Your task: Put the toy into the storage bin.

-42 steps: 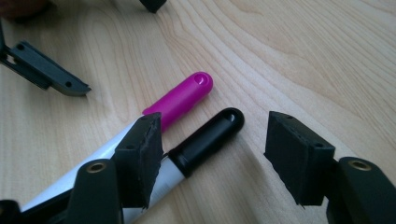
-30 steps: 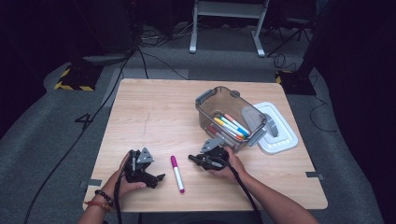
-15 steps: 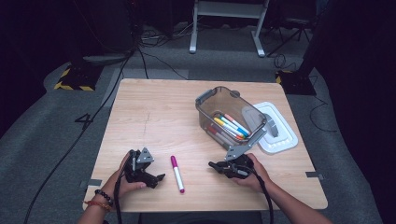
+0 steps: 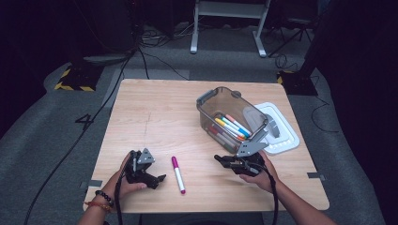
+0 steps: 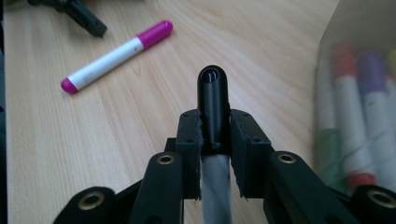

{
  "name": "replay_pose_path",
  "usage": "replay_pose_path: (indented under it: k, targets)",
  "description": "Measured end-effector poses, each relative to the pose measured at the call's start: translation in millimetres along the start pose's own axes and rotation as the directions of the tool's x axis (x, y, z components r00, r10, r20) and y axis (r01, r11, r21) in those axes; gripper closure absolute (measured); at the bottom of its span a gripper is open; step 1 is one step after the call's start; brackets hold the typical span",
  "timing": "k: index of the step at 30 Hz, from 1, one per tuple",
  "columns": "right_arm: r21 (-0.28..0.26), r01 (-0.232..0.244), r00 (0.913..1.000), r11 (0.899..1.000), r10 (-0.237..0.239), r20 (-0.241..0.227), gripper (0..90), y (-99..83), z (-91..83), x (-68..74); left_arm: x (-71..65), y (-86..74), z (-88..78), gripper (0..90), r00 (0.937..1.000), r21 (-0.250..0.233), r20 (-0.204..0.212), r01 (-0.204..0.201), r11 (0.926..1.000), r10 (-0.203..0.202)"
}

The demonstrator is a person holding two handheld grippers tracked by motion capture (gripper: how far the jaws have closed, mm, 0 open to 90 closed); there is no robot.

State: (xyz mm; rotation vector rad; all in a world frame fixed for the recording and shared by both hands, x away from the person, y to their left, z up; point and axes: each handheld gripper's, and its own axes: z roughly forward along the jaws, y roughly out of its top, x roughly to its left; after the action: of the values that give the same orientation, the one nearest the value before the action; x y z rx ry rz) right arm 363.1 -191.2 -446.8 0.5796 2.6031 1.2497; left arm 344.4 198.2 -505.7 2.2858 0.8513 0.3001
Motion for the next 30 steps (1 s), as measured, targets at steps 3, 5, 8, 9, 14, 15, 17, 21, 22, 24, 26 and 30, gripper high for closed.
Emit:
replay_pose_path:
  k: [3, 5, 8, 9, 14, 15, 17, 21, 22, 24, 26, 30]
  targets:
    - [-0.041, 0.001, 1.0, 0.999, -0.001, -0.007, 74.5, 2.8, -8.2, -0.5, -0.1, 0.0, 0.0, 0.3, 1.0, 0.0, -0.001, 0.001, 1.0, -0.001]
    - [-0.074, 0.003, 1.0, 0.997, -0.004, -0.005, 74.5, 5.7, -15.0, -0.2, -0.1, 0.0, 0.0, 0.3, 1.0, 0.0, -0.001, 0.001, 1.0, -0.001]
    - [-0.11, 0.016, 0.9999, 0.994, -0.016, 0.0, 74.5, 11.3, -24.6, 1.7, 0.0, 0.0, 0.0, 0.3, 1.0, 0.0, -0.001, 0.001, 1.0, -0.001]
    - [-0.122, 0.016, 0.9998, 0.992, -0.017, -0.004, 74.5, 13.8, -28.1, 2.6, 0.0, 0.0, 0.0, 0.3, 1.0, 0.0, 0.0, 0.0, 1.0, 0.0]
    - [-0.159, 0.033, 0.9994, 0.987, -0.032, 0.008, 74.5, 28.3, -42.6, 7.0, -0.1, 0.0, 0.0, 0.3, 1.0, 0.0, -0.001, 0.001, 1.0, -0.001]
    - [-0.164, 0.031, 0.9995, 0.986, -0.03, 0.007, 74.5, 30.8, -44.7, 7.1, -0.1, 0.0, 0.0, 0.3, 1.0, 0.0, -0.001, 0.001, 1.0, -0.001]
    - [-0.176, 0.036, 0.9994, 0.984, -0.034, 0.011, 74.5, 37.5, -51.1, 8.1, -0.1, 0.0, 0.0, 0.3, 1.0, 0.0, -0.001, 0.001, 1.0, -0.001]
    - [-0.184, 0.047, 0.9987, 0.982, -0.042, 0.03, 74.5, 51.2, -64.2, 7.9, 0.0, 0.1, 0.2, 0.2, 1.0, 0.0, 0.001, 0.002, 1.0, -0.002]
    - [-0.186, 0.05, 0.9983, 0.981, -0.044, 0.039, 74.5, 55.2, -67.6, 7.3, 0.0, 0.2, 0.2, 0.2, 1.0, 0.0, 0.0, 0.002, 1.0, -0.002]
    - [-0.189, 0.057, 0.9975, 0.98, -0.048, 0.052, 74.5, 64.9, -75.6, 5.6, 0.0, 0.2, 0.2, 0.2, 1.0, 0.001, 0.0, 0.002, 1.0, -0.002]
    - [-0.19, 0.066, 0.9959, 0.98, -0.053, 0.073, 74.5, 72.4, -81.0, 3.4, 0.1, 0.2, 0.2, 0.2, 1.0, 0.001, 0.0, 0.002, 1.0, -0.002]
    - [-0.195, 0.06, 0.9945, 0.979, -0.042, 0.096, 74.5, 88.4, -90.6, -8.6, 0.2, 0.3, 0.3, 0.2, 1.0, 0.001, 0.001, 0.002, 1.0, -0.002]
